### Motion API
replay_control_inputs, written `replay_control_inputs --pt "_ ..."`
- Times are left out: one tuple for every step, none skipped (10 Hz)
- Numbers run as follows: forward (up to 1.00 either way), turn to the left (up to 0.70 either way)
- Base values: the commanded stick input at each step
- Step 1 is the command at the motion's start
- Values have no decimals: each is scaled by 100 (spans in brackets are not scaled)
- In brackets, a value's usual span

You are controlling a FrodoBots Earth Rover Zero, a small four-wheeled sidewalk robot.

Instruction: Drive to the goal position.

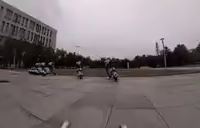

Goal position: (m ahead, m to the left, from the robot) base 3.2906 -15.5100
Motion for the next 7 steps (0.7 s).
replay_control_inputs --pt "70 -35" --pt "70 -35" --pt "70 -35" --pt "70 -35" --pt "70 -35" --pt "70 -35" --pt "70 -35"
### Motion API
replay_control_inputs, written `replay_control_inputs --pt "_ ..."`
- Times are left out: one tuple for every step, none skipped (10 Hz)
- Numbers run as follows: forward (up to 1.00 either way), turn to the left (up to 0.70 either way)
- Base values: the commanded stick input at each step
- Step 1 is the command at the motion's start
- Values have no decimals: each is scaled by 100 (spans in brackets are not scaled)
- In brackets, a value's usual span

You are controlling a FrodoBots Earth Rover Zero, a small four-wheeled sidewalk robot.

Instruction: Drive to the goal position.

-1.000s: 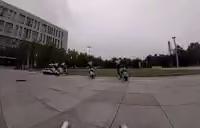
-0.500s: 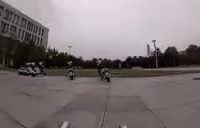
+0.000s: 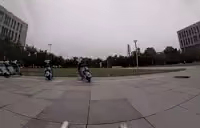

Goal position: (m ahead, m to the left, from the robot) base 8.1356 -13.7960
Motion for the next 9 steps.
replay_control_inputs --pt "70 -35" --pt "70 -35" --pt "70 -35" --pt "70 -35" --pt "70 -35" --pt "70 -35" --pt "70 -33" --pt "70 -28" --pt "70 -6"
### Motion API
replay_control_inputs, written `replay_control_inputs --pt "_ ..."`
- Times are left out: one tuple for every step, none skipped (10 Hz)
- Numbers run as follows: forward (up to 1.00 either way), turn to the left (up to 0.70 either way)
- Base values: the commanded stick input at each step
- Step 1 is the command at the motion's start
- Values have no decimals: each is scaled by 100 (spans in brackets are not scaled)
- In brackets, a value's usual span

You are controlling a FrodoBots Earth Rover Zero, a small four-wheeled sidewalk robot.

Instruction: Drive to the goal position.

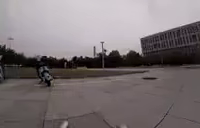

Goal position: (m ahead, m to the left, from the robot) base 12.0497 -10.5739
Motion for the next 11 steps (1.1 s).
replay_control_inputs --pt "70 0" --pt "70 0" --pt "70 0" --pt "70 0" --pt "70 0" --pt "70 -1" --pt "70 -12" --pt "70 -34" --pt "70 -34" --pt "70 -34" --pt "70 -34"
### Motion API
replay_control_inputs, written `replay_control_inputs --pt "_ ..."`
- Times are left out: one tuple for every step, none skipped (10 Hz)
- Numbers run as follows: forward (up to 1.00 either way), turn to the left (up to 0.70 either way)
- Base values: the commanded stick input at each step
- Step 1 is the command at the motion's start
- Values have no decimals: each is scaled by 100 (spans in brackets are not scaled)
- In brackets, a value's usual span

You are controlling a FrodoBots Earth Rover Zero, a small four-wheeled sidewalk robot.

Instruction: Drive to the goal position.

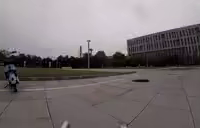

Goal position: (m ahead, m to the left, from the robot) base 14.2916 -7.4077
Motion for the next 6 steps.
replay_control_inputs --pt "70 -34" --pt "70 -34" --pt "70 -34" --pt "70 -34" --pt "70 -19" --pt "70 0"
